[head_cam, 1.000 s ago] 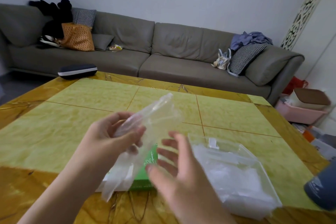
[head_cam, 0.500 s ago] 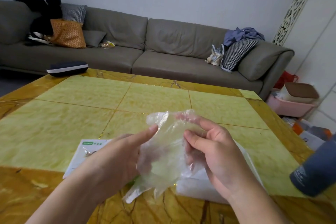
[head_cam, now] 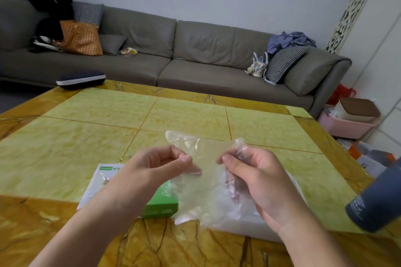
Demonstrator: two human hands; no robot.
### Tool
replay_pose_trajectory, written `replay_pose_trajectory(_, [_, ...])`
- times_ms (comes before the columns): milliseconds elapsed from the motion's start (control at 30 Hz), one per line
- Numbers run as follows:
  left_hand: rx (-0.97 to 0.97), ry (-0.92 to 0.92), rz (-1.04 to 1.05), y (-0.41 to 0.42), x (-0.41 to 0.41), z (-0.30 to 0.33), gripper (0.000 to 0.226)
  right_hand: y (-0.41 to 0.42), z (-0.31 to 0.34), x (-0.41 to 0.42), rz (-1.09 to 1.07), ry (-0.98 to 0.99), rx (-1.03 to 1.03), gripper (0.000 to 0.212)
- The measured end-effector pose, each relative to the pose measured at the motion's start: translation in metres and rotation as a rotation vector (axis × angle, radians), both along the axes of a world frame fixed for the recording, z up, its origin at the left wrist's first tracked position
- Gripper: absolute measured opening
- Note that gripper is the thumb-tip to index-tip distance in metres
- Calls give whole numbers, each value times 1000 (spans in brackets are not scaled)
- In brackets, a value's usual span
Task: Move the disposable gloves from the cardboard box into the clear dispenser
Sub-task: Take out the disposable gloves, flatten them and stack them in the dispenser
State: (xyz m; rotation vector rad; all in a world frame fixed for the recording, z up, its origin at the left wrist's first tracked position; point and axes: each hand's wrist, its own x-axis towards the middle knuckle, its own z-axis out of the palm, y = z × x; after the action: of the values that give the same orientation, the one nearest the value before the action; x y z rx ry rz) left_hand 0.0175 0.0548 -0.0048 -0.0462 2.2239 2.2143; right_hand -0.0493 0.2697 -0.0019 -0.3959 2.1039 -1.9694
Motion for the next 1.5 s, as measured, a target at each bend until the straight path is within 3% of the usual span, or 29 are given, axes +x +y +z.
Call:
replay_pose_trajectory(133, [-23,-9,-52,-8,0,1,23,8,0,-3,-49,-8,-10,22])
replay_pose_trajectory(300, [-115,-70,-129,-15,-3,-2,34,22,1,-4,-68,-27,-25,24])
replay_pose_trajectory(367, [24,-52,-105,-12,-7,-6,42,28,3,-4,-83,-47,-35,21])
replay_pose_trajectory(467, [423,-51,13,2,-12,-2,36,39,7,-5,-113,-67,-52,17])
replay_pose_trajectory(533, [468,-38,77,17,-16,5,25,49,8,-8,-155,-57,-60,16])
replay_pose_trajectory(833, [-111,125,354,55,-50,22,11,103,-1,-28,-426,-18,88,22])
replay_pose_trajectory(900, [-493,266,488,66,-50,19,9,105,-8,-32,-447,-26,193,26])
replay_pose_trajectory(967, [-896,541,580,88,-42,21,17,104,-14,-34,-442,-26,339,31])
replay_pose_trajectory(1033, [-996,722,398,116,-37,23,18,99,-20,-37,-417,-27,465,34])
replay_pose_trajectory(1067, [-1017,692,248,130,-39,19,20,99,-23,-37,-408,-33,506,33])
replay_pose_trajectory(1133, [-1067,459,22,150,-48,-2,27,98,-28,-40,-407,-46,602,25])
replay_pose_trajectory(1267, [-1208,139,-171,153,-65,-43,38,103,-37,-40,-417,53,805,13])
replay_pose_trajectory(1400, [-1232,35,-278,145,-74,-51,56,107,-38,-41,-482,198,1035,24])
replay_pose_trajectory(1500, [-1240,-29,-403,141,-84,-44,66,105,-35,-38,-510,248,1155,21])
